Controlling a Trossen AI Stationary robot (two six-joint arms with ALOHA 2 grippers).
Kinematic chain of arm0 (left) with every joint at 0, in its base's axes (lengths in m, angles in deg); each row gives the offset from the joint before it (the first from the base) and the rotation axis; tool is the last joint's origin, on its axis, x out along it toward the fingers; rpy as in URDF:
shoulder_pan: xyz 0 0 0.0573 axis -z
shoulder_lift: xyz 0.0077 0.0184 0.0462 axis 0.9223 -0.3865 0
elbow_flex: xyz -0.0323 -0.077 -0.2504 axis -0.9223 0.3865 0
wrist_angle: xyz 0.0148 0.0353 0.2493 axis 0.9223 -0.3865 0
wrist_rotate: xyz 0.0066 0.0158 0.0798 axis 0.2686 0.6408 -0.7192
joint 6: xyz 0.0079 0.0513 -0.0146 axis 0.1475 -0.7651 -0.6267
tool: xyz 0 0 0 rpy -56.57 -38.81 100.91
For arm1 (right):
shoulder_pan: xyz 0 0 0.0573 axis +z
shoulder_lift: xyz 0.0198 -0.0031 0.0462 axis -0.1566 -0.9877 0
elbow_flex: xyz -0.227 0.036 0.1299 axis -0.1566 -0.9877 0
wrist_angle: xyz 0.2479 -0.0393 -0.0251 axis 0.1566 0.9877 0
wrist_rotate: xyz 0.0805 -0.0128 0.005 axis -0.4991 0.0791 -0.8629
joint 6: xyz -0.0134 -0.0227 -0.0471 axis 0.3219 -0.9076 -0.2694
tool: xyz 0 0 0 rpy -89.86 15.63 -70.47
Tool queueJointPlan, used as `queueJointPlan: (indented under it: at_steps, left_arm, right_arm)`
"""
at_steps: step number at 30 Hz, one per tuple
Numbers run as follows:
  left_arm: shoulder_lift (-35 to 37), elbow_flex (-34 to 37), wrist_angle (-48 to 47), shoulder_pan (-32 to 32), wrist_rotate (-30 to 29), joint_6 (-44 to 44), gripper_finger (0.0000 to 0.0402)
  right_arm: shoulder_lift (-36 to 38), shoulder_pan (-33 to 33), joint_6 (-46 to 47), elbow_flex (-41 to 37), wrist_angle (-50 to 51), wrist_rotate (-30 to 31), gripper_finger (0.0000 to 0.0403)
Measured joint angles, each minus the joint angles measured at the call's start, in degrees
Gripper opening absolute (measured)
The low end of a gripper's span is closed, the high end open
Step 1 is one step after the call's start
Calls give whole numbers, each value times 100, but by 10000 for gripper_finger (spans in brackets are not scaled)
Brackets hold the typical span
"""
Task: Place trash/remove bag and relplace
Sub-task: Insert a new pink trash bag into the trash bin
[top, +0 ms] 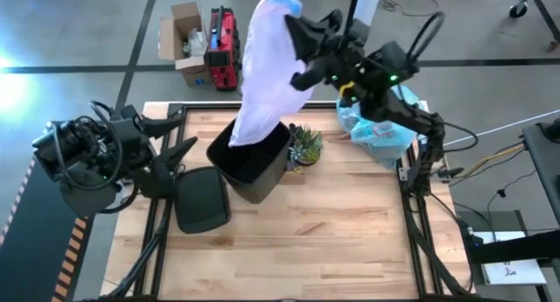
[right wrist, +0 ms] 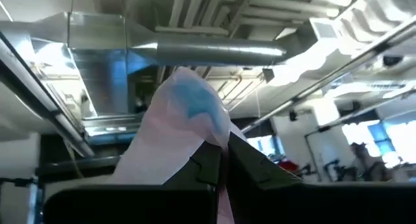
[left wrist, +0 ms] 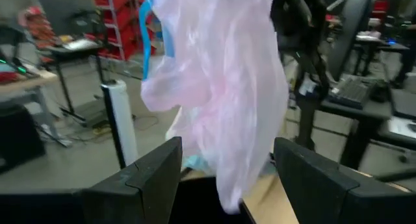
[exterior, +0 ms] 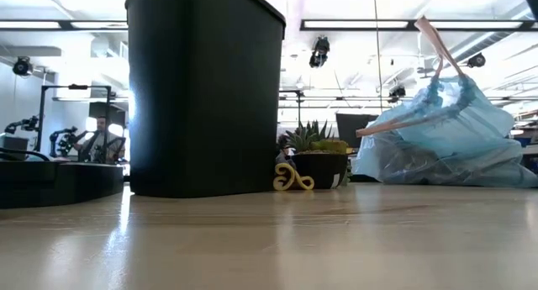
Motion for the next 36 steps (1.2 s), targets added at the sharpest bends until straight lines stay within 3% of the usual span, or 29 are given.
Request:
queueJointPlan:
  at_steps: [5, 11, 16, 22, 25, 30, 36]
  left_arm:
    - [-68, 0, 1, -140, -386, -269, 229]
    - [-91, 0, 1, -131, -371, -678, 229]
    - [-32, 0, 0, -131, -100, -851, 229]
    - [104, 0, 0, -131, 82, -1318, 229]
    - [204, 0, -1, -131, 236, -1333, 229]
    - [228, 0, 0, -129, 579, -1334, 229]
    - [187, 12, 3, -118, 1377, -1170, 229]
  right_arm:
    - [-314, 3, 541, -10, -501, -163, 0]
    - [-693, 181, 1189, -8, -1765, -322, 0]
    - [-760, 267, 1300, -8, -1388, -21, 0]
    - [-798, 531, 1265, -8, -1853, 221, 0]
    - [-595, 696, 444, -1, -993, 418, 0]
    - [-527, 765, -695, -1, 694, 1494, 0]
    - [-563, 769, -1451, -10, 1448, 2304, 0]
